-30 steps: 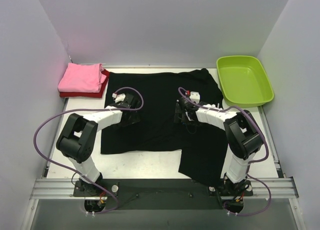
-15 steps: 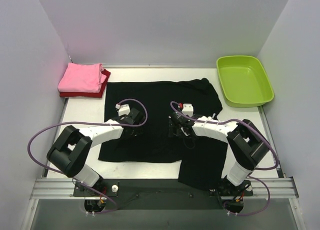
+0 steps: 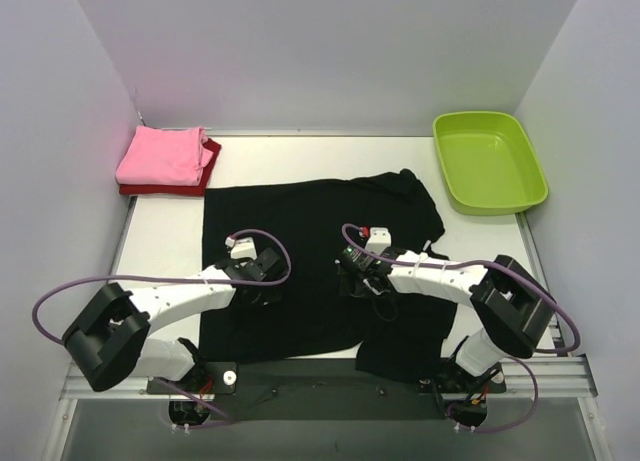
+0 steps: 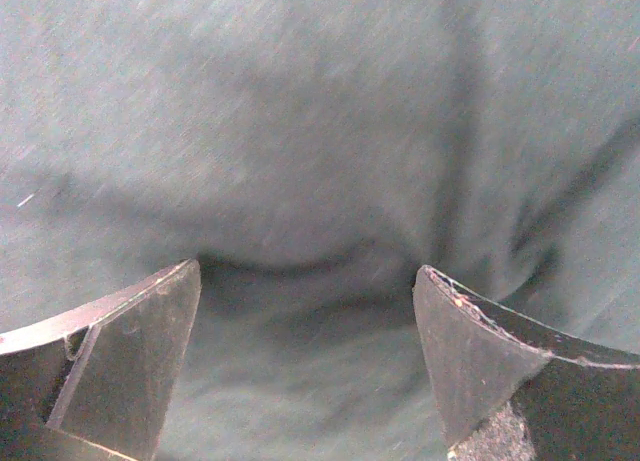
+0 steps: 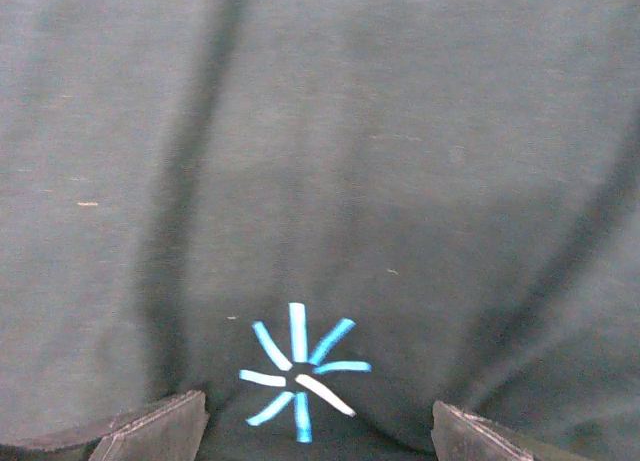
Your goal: Fold and stack the t-shirts
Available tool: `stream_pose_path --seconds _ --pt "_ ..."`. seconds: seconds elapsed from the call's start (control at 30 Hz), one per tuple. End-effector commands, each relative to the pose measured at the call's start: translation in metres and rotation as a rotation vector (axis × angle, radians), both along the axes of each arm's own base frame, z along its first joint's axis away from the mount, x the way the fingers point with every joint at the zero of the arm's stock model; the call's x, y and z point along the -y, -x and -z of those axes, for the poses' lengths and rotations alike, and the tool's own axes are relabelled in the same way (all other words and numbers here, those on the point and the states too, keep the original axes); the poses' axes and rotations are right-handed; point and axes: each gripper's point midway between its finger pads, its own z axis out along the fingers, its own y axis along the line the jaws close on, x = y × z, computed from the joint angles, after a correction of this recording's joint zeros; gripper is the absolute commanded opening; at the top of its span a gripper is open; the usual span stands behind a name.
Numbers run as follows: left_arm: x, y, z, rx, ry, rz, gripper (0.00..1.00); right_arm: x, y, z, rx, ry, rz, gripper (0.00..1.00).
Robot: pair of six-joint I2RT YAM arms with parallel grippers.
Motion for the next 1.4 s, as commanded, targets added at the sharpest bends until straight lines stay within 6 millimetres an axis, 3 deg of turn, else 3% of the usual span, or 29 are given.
stream_pose_path --seconds 0.0,0.13,0.17,0.23,0.27,0.33,0.37,0.4,0.43,0.47,0.53,0.6,0.67,0.7,0.77,0.8,0.83,1.1,1.37 --pt "-0.019 0.022 -0.03 -0.029 -0.019 -0.038 0.98 0.045 0.012 -0.026 0.01 0.186 0.028 0.99" --pt "-0.008 -0.004 -0.087 0.106 0.027 -0.013 0.97 0.035 -0.035 -0.08 0.138 0.135 0.043 1.0" --pt "0.0 -0.014 -0.109 0.152 0.058 -0.01 0.97 0.038 -0.045 -0.087 0.149 0.131 0.059 1.0" --pt "0.001 -0.022 -0.126 0.187 0.05 0.004 0.97 0.045 -0.061 -0.097 0.158 0.129 0.072 1.0" --pt "0.007 -0.029 -0.143 0.221 0.072 0.002 0.98 0.056 -0.082 -0.108 0.18 0.108 0.137 1.0" --pt "0.008 -0.035 -0.153 0.24 0.066 0.011 0.97 0.066 -0.101 -0.111 0.165 0.066 0.178 1.0" --pt "0.012 -0.039 -0.161 0.257 0.079 0.015 0.97 0.084 -0.12 -0.115 0.182 0.036 0.257 0.99" --pt "0.013 -0.04 -0.164 0.264 0.082 0.02 0.97 0.088 -0.129 -0.112 0.162 -0.023 0.289 0.98" --pt "0.015 -0.042 -0.165 0.265 0.085 0.024 0.97 0.094 -0.137 -0.101 0.13 -0.053 0.328 0.96" --pt "0.016 -0.043 -0.167 0.269 0.092 0.022 0.97 0.112 -0.158 -0.104 0.145 -0.099 0.405 0.95" --pt "0.019 -0.042 -0.168 0.268 0.106 0.029 0.97 0.113 -0.173 -0.087 0.089 -0.16 0.426 0.95" --pt "0.017 -0.041 -0.166 0.273 0.111 0.029 0.97 0.121 -0.201 -0.09 0.127 -0.219 0.456 0.95" --pt "0.013 -0.04 -0.164 0.273 0.108 0.031 0.97 0.118 -0.216 -0.082 0.121 -0.244 0.45 0.95" --pt "0.011 -0.041 -0.164 0.274 0.103 0.026 0.98 0.116 -0.229 -0.092 0.148 -0.255 0.442 0.95" --pt "0.006 -0.04 -0.16 0.267 0.09 0.023 0.97 0.111 -0.239 -0.078 0.113 -0.261 0.435 0.95" --pt "0.004 -0.041 -0.159 0.264 0.087 0.02 0.98 0.109 -0.25 -0.085 0.133 -0.272 0.432 0.95" --pt "0.002 -0.041 -0.158 0.261 0.084 0.017 0.97 0.108 -0.253 -0.077 0.116 -0.268 0.433 0.94" --pt "-0.008 -0.046 -0.15 0.234 0.067 0.004 0.97 0.101 -0.282 -0.072 0.133 -0.292 0.446 0.93" --pt "-0.014 -0.051 -0.144 0.225 0.064 -0.007 0.97 0.1 -0.291 -0.062 0.123 -0.299 0.458 0.78"
